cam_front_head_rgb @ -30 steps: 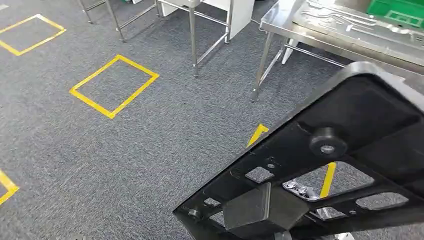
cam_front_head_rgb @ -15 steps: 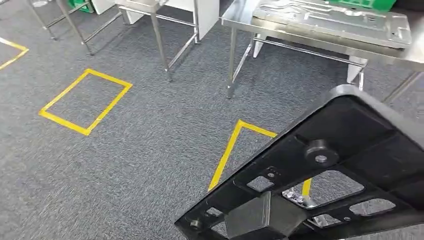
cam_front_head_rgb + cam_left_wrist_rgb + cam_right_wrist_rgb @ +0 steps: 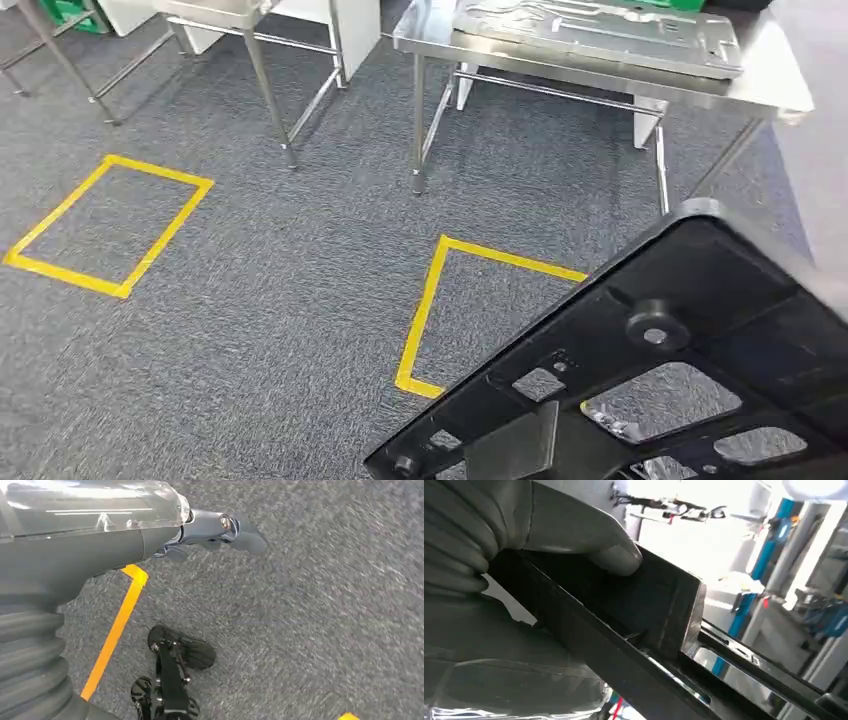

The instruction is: Take the parts from the cabinet and place them on the table.

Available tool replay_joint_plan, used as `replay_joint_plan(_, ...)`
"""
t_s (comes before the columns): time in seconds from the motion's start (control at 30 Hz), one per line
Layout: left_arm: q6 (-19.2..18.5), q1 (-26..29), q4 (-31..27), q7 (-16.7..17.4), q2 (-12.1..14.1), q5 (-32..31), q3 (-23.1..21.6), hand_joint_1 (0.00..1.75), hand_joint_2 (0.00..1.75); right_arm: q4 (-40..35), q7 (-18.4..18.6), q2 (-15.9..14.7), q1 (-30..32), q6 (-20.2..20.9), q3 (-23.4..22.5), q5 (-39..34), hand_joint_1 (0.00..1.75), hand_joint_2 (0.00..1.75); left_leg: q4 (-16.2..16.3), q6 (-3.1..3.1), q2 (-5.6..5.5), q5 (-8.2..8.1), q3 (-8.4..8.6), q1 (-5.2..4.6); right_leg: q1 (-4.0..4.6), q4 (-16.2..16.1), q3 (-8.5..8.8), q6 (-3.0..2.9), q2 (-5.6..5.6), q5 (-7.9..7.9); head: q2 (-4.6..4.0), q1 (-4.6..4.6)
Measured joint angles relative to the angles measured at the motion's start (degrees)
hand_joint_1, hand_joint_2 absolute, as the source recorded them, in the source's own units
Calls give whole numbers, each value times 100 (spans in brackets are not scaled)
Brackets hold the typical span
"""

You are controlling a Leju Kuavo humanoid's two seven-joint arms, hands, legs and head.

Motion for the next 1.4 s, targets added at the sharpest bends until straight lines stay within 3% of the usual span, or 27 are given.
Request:
replay_joint_plan(0.07, -28, -10, 2, -13, -22, 0, 0, 0, 175, -72, 0, -37, 62, -48, 9, 0, 175, 175, 0, -41, 98, -47, 76, 0, 8, -1062, 585, -31, -202, 503, 0, 2)
replay_joint_plan(0.1, -28, -9, 2, -13, -26, 0, 0, 0, 175, -105, 0, -52, 71, -52, 15, 0, 175, 175, 1, -70, 135, -69, 106, -16, 43, -1424, 759, -79, -453, 496, 0, 0)
replay_joint_plan(0.13, -33, -16, 2, -15, -26, 0, 0, 0, 175, -120, 0, -63, 80, -52, 26, 2, 175, 175, 16, -113, 181, -102, 123, -55, 86, -1440, 761, -144, -395, 509, 0, -7)
replay_joint_plan(0.23, -35, -40, 2, -17, -35, 0, 0, 0, 175, -157, 0, -90, 139, -57, 28, 2, 175, 175, -26, -190, 334, -122, 182, -63, 103, -1415, 718, -235, -201, 497, 0, -9)
replay_joint_plan(0.27, -35, -49, 2, -17, -35, 0, 0, 0, 175, -190, 0, -92, 156, -57, 33, 4, 175, 175, 7, -230, 330, -177, 172, -48, 23, -1485, 768, -298, -134, 534, 0, -9)
replay_joint_plan(0.3, -42, -56, 2, -22, -35, -2, -2, 0, 175, -212, -4, -92, 171, -57, 39, 4, 175, 175, 156, -246, 104, -284, 150, -32, 31, -1499, 789, -324, -111, 537, 0, -19)
replay_joint_plan(0.33, -44, -53, 4, -20, -42, -2, -2, 0, 175, -234, -9, -94, 160, -57, 46, 4, 175, 175, 512, -253, -94, -511, -2, -22, 27, -1497, 786, -364, -75, 538, 0, -46)
replay_joint_plan(0.4, -44, -35, 4, -20, -39, 0, -2, 0, 175, -234, -7, -103, 176, -57, 52, 4, 175, 175, 1484, -275, -238, -960, -482, -20, 35, -1493, 778, -379, 46, 530, 0, -57)
replay_joint_plan(0.43, -44, -19, 4, -20, -39, -2, -2, 0, 175, -234, 0, -105, 182, -57, 59, 4, 175, 175, 1830, -282, -244, -1042, -668, -22, 40, -1489, 777, -379, 111, 530, 0, -59)
replay_joint_plan(0.47, -44, -9, 6, -20, -42, 0, -2, 0, 175, -234, 0, -105, 182, -57, 72, 4, 175, 175, 1900, -278, -244, -963, -735, -21, 41, -1486, 786, -379, 180, 530, 0, -57)
replay_joint_plan(0.5, -44, -8, 7, -20, -41, -2, 0, 0, 175, -234, 0, -105, 182, -57, 83, 4, 175, 175, 1660, -269, -248, -738, -660, -21, 41, -1480, 799, -378, 249, 527, 0, -59)
replay_joint_plan(0.57, -44, -15, 7, -20, -39, -2, -2, 0, 175, -234, 0, -105, 181, -52, 85, 4, 175, 175, 651, -240, -326, -142, -232, -11, 38, -1459, 834, -351, 378, 504, 0, -59)
replay_joint_plan(0.6, -44, -12, 7, -22, -37, -2, -2, 0, 175, -234, 0, -105, 181, -57, 85, 15, 175, 175, 193, -210, -530, 13, -56, 3, 34, -1437, 831, -326, 433, 486, 0, -57)
replay_joint_plan(0.63, -50, -18, 7, -33, -37, -4, -2, 0, 175, -236, 0, -105, 174, -117, 98, 54, 175, 175, 75, -191, -646, -64, -11, 6, 69, -1381, 795, -286, 492, 464, 0, -51)
replay_joint_plan(0.73, -94, -23, 7, -46, -24, -35, -2, 0, 175, -288, 0, -103, 243, -416, 223, 252, 175, 175, 116, -108, -521, -50, -12, -47, 26, -1429, 759, -183, 618, 515, 0, -55)
replay_joint_plan(0.77, -116, -36, 7, -46, -26, -44, -2, 0, 175, -315, 0, -103, 262, -547, 287, 324, 175, 175, 51, -54, -478, -13, 5, -7, 30, -1423, 752, -144, 654, 506, 0, -59)
replay_joint_plan(0.83, -129, -45, 9, -57, -22, -46, -2, 0, 175, -372, -2, -118, 298, -831, 413, 457, 175, 175, 9, 24, -397, 14, 26, 2, 45, -1056, 612, -113, 218, 238, 0, -24)
replay_joint_plan(0.9, -129, -9, 9, -63, -22, -31, 0, 0, 175, -389, 0, -177, 304, -1128, 582, 476, 175, 175, 11, 33, -305, 12, 13, -15, 19, -141, 169, -69, 51, -221, 0, -28)
replay_joint_plan(0.93, -129, 2, 9, -68, -18, -17, 0, 0, 175, -389, 0, -218, 311, -1239, 671, 476, 175, 175, 15, 36, -267, 9, 4, -16, 11, 242, -23, -53, 30, -347, 0, -28)
replay_joint_plan(0.97, -129, 8, 9, -76, -17, -2, 0, 0, 175, -389, 0, -254, 310, -1301, 741, 474, 175, 175, 16, 35, -234, 0, 4, -16, 6, 361, -87, -44, 19, -313, 0, -28)
replay_joint_plan(1.03, -131, 11, 9, -100, -17, 0, 2, 0, 175, -389, 0, -313, 309, -1403, 859, 472, 175, 175, 16, 20, -207, -14, 27, -16, 3, -179, 190, -57, 5, 77, 0, -28)
replay_joint_plan(1.1, -142, 1, 9, -127, -17, -7, 2, 0, 175, -393, 0, -361, 299, -1526, 947, 470, 175, 175, 16, -13, -199, -38, 75, -16, 22, -1266, 789, -131, -41, 536, 0, -26)
replay_joint_plan(1.13, -149, -3, 9, -135, -17, -13, 2, 0, 175, -393, 2, -387, 279, -1589, 992, 470, 175, 175, 33, -51, -195, -61, 71, -58, 80, -1457, 871, -165, -72, 422, 0, -28)
replay_joint_plan(1.23, -155, -6, 11, -151, -13, -48, 0, 0, 175, -411, 0, -422, 280, -1722, 1110, 487, 175, 175, 9, -135, -182, -65, 77, -38, 98, -1440, 839, -229, -39, 421, 0, -33)
replay_joint_plan(1.3, -164, -10, 11, -162, -9, -63, 0, 0, 175, -435, 0, -433, 280, -1805, 1156, 529, 175, 175, 58, -200, -197, -124, 102, -35, 26, -1547, 914, -304, -38, 470, 0, -39)
replay_joint_plan(1.33, -170, -15, 11, -172, -7, -94, 0, 0, 175, -448, -2, -435, 258, -1849, 1197, 540, 175, 175, 301, -212, -223, -287, 0, -40, 27, -1565, 937, -347, -31, 460, 0, -68)
replay_joint_plan(1.4, -170, -12, 13, -184, 13, -105, 0, 0, 175, -450, 0, -450, 261, -1917, 1246, 559, 175, 175, 1163, -234, -232, -711, -435, -34, 40, -1555, 941, -384, -29, 441, 0, -83)
